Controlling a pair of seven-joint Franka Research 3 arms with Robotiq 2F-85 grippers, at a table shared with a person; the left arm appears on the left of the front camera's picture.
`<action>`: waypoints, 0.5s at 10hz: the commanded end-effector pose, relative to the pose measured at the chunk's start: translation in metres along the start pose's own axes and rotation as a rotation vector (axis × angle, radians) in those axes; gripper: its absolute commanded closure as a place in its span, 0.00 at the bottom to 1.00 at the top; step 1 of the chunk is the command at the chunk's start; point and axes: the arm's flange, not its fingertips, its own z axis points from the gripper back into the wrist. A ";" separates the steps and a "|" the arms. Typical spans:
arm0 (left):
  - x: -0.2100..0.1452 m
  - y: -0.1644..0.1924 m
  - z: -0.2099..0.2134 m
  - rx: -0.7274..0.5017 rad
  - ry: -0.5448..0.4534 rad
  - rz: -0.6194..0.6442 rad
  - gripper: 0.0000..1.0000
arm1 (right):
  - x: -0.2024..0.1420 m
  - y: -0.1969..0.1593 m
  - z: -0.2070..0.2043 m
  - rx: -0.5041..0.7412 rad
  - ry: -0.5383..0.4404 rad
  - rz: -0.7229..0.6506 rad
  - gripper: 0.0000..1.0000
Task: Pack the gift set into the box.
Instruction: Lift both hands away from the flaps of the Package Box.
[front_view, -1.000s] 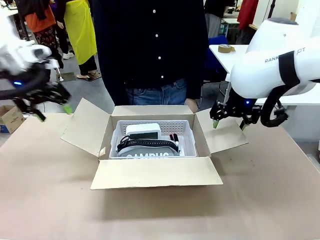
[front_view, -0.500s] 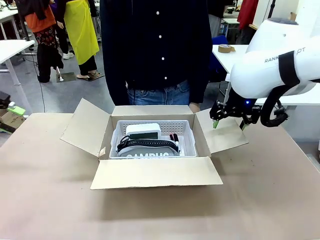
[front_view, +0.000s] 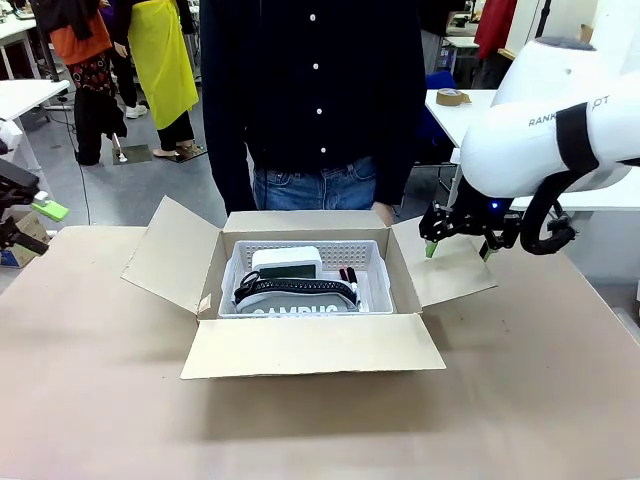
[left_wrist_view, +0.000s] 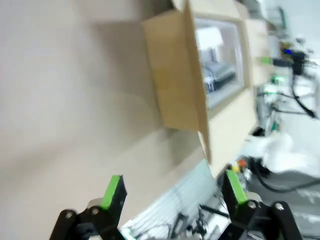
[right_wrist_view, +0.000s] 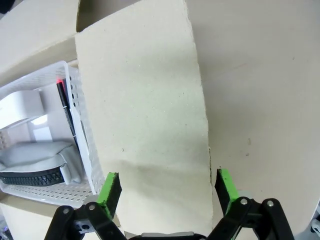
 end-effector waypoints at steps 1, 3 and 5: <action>0.006 0.020 0.025 -0.160 0.079 -0.025 0.00 | 0.001 -0.027 0.018 0.103 0.018 0.021 0.00; 0.009 0.042 0.040 -0.297 0.129 -0.081 0.00 | -0.002 -0.097 0.044 0.310 0.083 -0.002 0.00; 0.014 0.059 0.047 -0.380 0.225 -0.135 0.00 | -0.009 -0.161 0.058 0.567 0.159 0.004 0.00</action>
